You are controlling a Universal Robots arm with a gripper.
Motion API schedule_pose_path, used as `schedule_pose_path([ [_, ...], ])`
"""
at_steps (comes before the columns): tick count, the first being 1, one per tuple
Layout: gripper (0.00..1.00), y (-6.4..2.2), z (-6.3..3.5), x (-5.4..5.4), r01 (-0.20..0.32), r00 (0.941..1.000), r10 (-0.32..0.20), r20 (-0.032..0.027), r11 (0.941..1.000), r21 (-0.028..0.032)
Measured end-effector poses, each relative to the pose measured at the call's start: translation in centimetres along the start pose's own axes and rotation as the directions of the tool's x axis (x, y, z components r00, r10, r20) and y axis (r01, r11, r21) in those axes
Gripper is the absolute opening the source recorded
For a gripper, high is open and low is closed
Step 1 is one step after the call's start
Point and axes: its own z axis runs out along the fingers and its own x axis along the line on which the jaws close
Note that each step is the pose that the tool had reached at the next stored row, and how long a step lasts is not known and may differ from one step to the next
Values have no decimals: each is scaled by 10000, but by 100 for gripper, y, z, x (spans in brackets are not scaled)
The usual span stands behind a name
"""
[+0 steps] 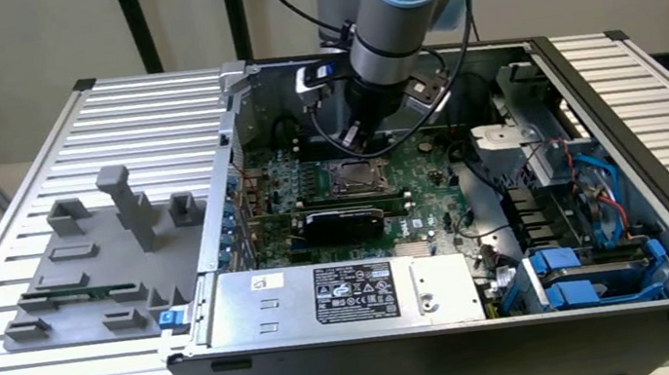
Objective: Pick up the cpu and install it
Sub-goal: 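Install the first cpu locking lever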
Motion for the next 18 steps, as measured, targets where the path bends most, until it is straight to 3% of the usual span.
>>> schedule_pose_path([
  [12, 11, 98, -18, 24, 6, 10000, -6, -46, 10000, 38],
  [18, 11, 106, -13, 28, 35, 9998, -32, -185, 9999, 142],
])
